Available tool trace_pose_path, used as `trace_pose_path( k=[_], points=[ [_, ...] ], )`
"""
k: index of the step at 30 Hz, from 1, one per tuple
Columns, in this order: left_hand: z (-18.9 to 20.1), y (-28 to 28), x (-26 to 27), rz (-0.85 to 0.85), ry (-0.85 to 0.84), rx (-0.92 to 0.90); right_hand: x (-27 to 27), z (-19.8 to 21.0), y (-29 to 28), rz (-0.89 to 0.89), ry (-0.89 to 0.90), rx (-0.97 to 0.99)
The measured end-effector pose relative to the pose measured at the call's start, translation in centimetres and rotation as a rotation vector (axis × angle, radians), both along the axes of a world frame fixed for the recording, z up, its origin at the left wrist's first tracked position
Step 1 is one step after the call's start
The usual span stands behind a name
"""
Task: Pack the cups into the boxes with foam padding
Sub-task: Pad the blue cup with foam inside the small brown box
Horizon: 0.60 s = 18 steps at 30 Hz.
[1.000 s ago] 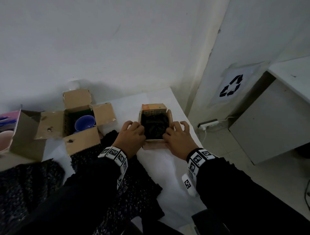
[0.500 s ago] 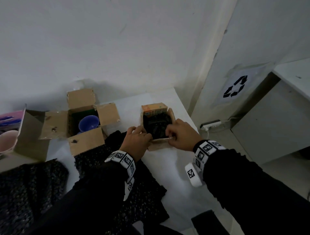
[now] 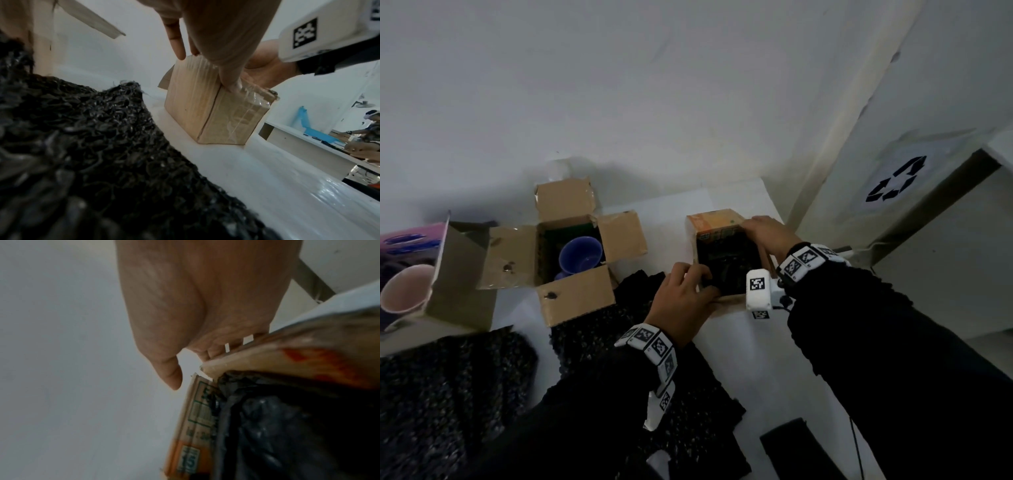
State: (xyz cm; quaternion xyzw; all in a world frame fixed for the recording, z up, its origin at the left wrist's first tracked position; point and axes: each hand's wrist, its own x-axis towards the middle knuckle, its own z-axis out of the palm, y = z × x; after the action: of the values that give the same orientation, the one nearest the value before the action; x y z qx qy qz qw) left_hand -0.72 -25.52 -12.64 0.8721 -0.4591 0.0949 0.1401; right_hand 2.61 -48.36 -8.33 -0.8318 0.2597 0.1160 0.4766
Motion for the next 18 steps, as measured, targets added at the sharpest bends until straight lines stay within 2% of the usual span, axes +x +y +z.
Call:
trace_pose_path(
  k=[6,10,13,18],
  points=[
    [0.6,0.3,0.4,0.061,0.175,-0.092,0.9,1.3,0.1,-0.273,-0.245,0.277],
    [1.0,0.3,0.3,0.053,0.242,-0.162,0.1,1.7,-0.2,-0.205,-0.378,0.125],
    [0.9,0.3,0.1,0.113,0.345,-0.252,-1.9,2.1,-0.2,-0.169,-0.418,0.048],
    [0.6,-0.2,-1.0,0.18,0.42,-0.35,-7.1,3.0,1.2,-0.238,-0.379,0.459]
  ],
)
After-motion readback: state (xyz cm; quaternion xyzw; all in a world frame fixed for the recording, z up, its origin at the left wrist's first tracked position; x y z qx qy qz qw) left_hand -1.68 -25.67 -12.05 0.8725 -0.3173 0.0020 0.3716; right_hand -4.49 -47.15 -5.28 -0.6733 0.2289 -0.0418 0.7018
